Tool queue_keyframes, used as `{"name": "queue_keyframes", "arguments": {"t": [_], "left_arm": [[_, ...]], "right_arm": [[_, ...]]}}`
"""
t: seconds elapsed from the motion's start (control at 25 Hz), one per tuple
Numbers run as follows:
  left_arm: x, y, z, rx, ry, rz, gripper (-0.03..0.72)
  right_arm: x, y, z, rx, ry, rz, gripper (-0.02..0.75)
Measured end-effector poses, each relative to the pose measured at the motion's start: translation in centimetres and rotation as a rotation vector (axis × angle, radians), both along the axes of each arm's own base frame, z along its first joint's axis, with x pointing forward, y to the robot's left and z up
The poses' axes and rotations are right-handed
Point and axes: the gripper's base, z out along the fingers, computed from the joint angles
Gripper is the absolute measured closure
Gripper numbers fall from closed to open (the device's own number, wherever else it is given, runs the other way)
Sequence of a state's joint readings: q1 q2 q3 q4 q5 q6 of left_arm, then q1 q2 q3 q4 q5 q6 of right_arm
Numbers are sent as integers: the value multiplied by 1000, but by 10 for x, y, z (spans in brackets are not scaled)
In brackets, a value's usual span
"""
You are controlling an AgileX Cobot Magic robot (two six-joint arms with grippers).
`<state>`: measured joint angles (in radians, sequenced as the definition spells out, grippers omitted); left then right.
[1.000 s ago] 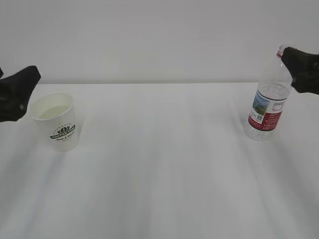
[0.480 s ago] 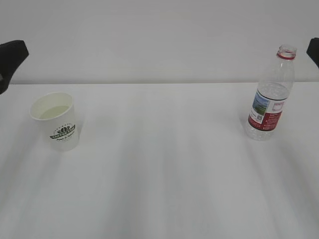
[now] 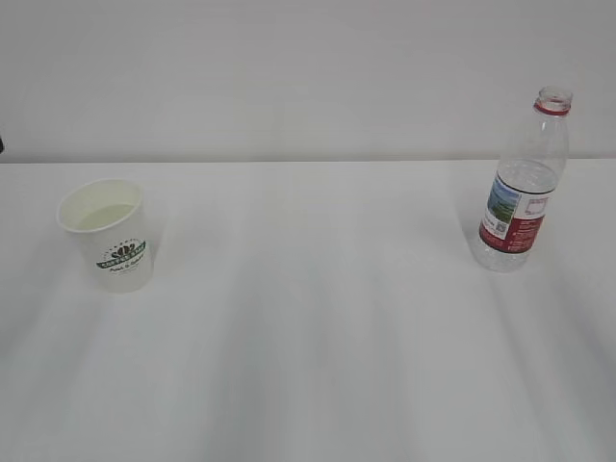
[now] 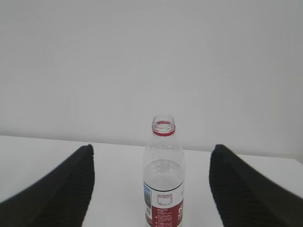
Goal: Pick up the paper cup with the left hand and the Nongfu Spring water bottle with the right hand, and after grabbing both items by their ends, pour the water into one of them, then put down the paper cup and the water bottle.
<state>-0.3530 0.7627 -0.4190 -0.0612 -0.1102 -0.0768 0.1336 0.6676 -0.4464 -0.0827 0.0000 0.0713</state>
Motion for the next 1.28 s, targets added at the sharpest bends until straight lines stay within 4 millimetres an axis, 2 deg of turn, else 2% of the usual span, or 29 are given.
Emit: {"name": "queue_keyframes", "arguments": {"t": [0.4, 0.64, 0.96, 1.16, 1.28], "left_arm": [[-33, 11, 4, 23, 58, -15, 169], [-51, 16, 6, 40, 104, -24, 181], [-72, 25, 31, 104, 176, -28, 182], [-85, 29, 39, 120, 209, -30, 183], [-92, 31, 40, 103, 227, -43, 184]], "right_arm": [[-50, -9, 8, -3, 24, -24, 170], [-76, -14, 20, -4, 54, -40, 169], [-99, -18, 27, -13, 186, -58, 169], [-108, -17, 19, 3, 345, -47, 170], [-113, -14, 17, 37, 376, -20, 170]]}}
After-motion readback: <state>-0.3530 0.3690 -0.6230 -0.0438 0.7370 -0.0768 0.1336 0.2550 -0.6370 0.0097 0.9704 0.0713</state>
